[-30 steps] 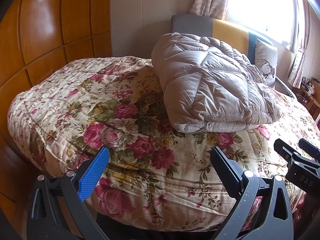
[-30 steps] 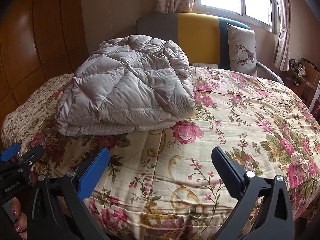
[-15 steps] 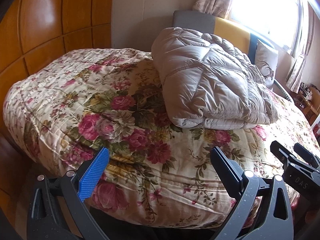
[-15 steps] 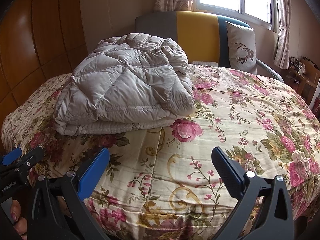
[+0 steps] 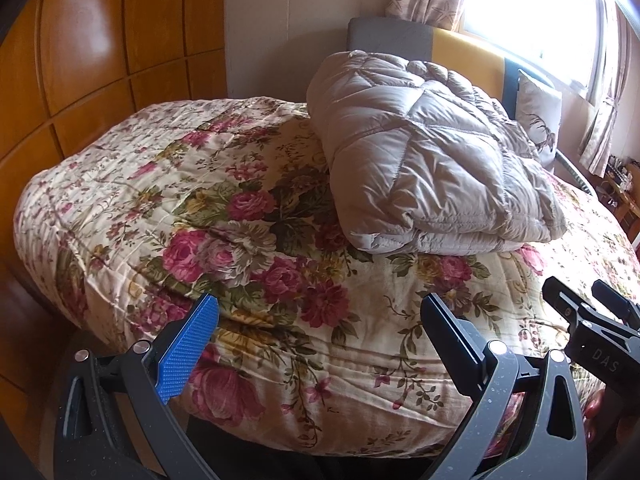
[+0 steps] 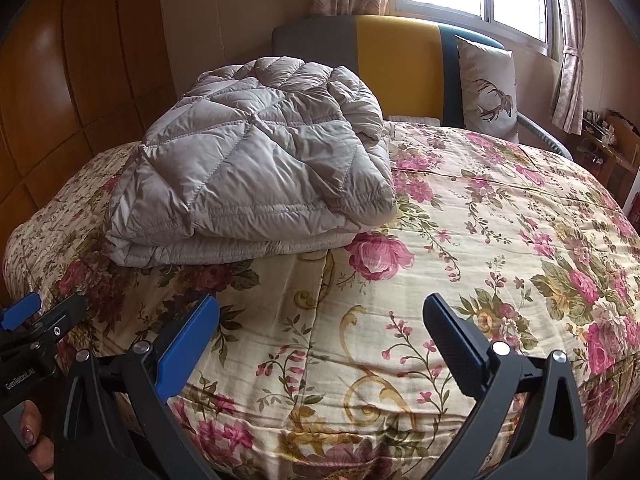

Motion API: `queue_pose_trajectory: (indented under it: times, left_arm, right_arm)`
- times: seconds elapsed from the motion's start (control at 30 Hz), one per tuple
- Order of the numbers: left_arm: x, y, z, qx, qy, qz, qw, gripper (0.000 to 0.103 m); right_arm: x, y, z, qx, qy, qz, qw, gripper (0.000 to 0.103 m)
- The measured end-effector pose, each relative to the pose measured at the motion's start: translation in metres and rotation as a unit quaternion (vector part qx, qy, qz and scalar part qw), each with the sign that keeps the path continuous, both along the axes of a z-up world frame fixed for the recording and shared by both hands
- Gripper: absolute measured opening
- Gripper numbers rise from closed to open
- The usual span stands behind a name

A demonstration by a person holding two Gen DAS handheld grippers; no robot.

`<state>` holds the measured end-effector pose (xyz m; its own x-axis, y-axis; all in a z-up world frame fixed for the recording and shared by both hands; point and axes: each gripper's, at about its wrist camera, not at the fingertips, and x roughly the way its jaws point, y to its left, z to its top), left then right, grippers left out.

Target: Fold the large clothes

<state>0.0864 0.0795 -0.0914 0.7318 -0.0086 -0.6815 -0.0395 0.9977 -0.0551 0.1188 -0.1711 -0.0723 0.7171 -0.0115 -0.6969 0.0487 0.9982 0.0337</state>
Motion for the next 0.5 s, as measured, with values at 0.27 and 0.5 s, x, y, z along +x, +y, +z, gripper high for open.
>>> queue_pose_trajectory:
  times: [0.27, 0.5]
  left_arm:
    - [0.006, 0.000, -0.006, -0.006, 0.024, 0.005, 0.9997, 0.100]
    - [0.014, 0.002, -0.012, -0.007, 0.041, 0.014, 0.9990, 0.100]
  right_arm:
    - [0.005, -0.007, -0.003, 0.009, 0.006, -0.007, 1.000, 0.101]
    - [0.021, -0.033, -0.002, 0.009, 0.014, -0.031, 0.999, 0.101]
